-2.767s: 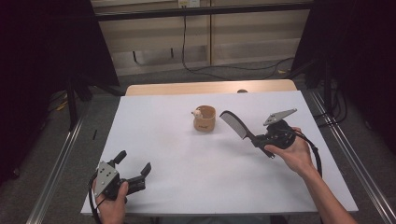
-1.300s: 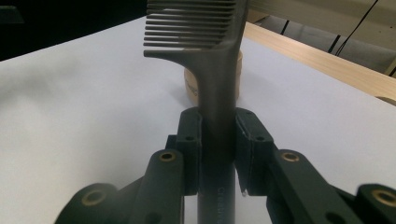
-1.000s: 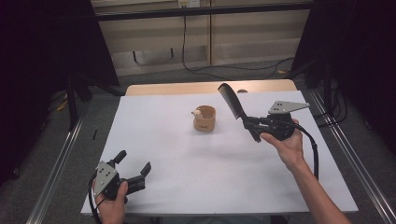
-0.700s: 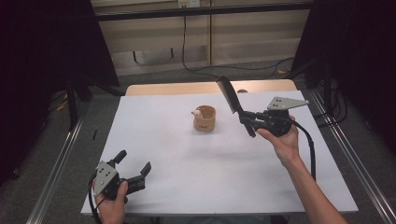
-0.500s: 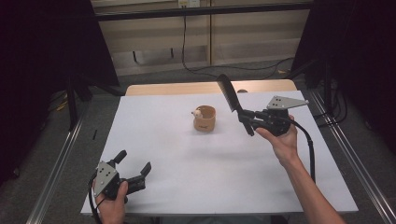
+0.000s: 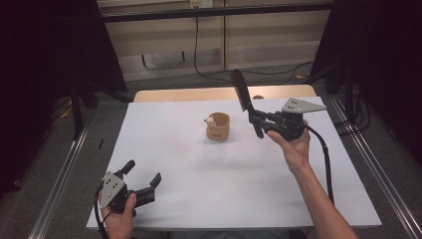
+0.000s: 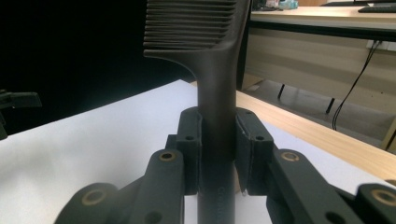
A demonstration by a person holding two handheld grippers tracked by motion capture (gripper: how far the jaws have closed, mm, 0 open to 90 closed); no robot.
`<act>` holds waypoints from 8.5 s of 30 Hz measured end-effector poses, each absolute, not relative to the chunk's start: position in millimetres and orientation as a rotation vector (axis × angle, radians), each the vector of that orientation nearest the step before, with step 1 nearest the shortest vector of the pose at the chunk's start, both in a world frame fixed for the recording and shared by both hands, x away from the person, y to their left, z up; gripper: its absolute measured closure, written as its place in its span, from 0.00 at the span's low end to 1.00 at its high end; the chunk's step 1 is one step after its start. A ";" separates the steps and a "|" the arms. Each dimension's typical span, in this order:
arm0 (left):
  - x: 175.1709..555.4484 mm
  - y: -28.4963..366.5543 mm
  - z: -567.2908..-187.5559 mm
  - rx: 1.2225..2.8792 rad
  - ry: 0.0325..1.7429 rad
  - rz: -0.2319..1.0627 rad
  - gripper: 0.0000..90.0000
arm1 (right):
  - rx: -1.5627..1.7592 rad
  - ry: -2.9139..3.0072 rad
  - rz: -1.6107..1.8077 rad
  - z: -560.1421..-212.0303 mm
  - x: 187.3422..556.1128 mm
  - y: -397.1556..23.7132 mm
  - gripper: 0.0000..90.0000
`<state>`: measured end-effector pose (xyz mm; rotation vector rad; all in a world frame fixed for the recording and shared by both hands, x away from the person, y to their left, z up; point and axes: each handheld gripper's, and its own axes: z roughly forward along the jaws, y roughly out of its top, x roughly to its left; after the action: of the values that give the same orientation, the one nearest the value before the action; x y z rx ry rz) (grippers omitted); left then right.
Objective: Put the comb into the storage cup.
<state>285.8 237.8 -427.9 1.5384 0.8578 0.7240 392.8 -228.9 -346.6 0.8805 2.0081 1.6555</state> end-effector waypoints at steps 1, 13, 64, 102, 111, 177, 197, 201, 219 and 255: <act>285.7 238.1 -427.8 1.540 0.856 0.724 0.04 | 0.880 2.008 1.655 -345.8 393.0 -227.8 0.82; 286.5 235.9 -428.3 1.547 0.857 0.723 0.04 | 0.854 1.986 1.689 -344.7 399.7 -222.6 0.82; 284.8 235.6 -427.9 1.531 0.853 0.703 0.04 | 0.837 2.042 1.673 -334.5 462.8 -177.2 0.81; 285.8 236.5 -428.2 1.534 0.849 0.710 0.04 | 0.849 2.065 1.648 -334.1 500.8 -147.5 0.81; 286.0 237.2 -428.3 1.535 0.849 0.708 0.04 | 0.886 2.060 1.637 -344.3 511.5 -143.1 0.81; 285.0 238.1 -427.3 1.526 0.849 0.708 0.04 | 0.934 2.148 1.608 -417.3 508.6 -138.4 0.81; 285.0 239.1 -426.9 1.528 0.849 0.722 0.04 | 0.936 2.174 1.577 -418.8 505.3 -138.1 0.81; 284.9 239.3 -426.9 1.529 0.848 0.722 0.04 | 0.941 2.176 1.571 -419.6 505.4 -137.6 0.81; 285.3 238.6 -427.3 1.529 0.848 0.707 0.04 | 0.953 2.204 1.508 -425.5 504.0 -136.0 0.78; 285.9 238.7 -427.8 1.526 0.868 0.722 0.04 | 1.037 2.081 1.536 -404.6 491.6 -165.5 0.19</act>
<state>285.9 238.7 -427.8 1.5257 0.8684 0.7217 491.6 -165.5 -404.6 1.0375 2.0807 1.5359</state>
